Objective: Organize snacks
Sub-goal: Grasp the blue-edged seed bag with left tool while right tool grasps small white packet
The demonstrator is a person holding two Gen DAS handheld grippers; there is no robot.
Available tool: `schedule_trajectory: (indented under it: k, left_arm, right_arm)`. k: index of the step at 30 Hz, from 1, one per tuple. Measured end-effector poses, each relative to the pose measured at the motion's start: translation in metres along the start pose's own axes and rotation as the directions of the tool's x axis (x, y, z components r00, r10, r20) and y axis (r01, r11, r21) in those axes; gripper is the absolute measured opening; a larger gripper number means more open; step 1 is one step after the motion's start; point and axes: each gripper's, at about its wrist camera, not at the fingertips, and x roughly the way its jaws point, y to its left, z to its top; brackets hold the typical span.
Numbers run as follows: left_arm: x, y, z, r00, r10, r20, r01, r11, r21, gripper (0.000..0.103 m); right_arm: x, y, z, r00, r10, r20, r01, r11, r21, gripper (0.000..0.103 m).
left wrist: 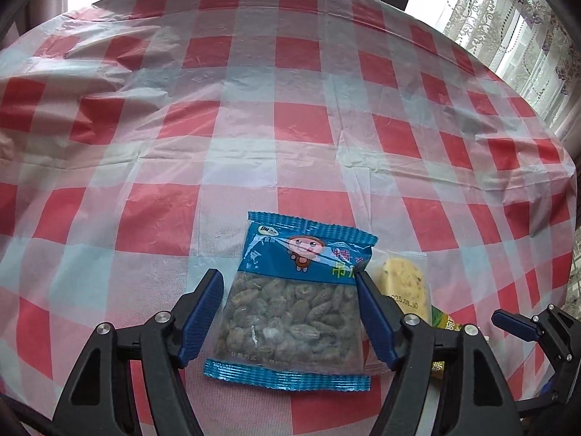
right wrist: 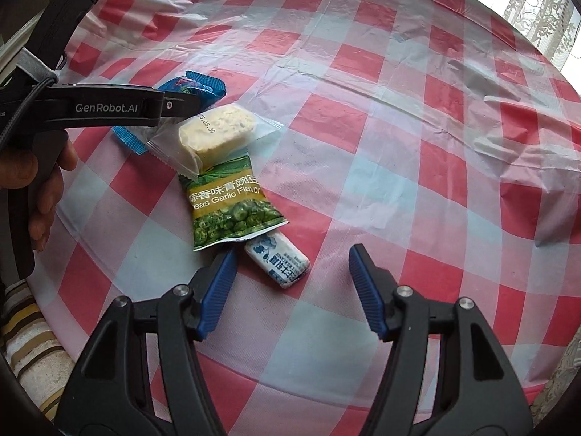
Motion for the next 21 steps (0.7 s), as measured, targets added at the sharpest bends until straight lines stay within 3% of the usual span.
schedule_trajectory:
  k: [3, 7, 10, 21]
  left_arm:
    - [0.002, -0.002, -0.001, 0.999, 0.034, 0.028, -0.035, 0.998, 0.043, 0.066]
    - [0.001, -0.001, -0.002, 0.998, 0.039, 0.044, -0.041, 0.998, 0.054, 0.063]
    - [0.000, 0.001, -0.004, 0.998, 0.041, 0.054, -0.044, 0.997, 0.056, 0.062]
    - [-0.010, 0.011, -0.017, 0.996, 0.062, 0.063, -0.063, 0.998, 0.017, 0.061]
  right_arm:
    - [0.002, -0.001, 0.002, 1.000, 0.018, 0.009, -0.018, 1.000, 0.009, 0.064]
    - [0.000, 0.002, 0.002, 0.998, 0.057, 0.019, -0.057, 0.998, 0.009, 0.046]
    - [-0.002, 0.005, 0.000, 0.998, 0.061, 0.024, -0.061, 0.998, 0.000, 0.039]
    - [-0.008, 0.001, -0.011, 0.999, 0.046, 0.014, -0.047, 0.997, 0.064, 0.038]
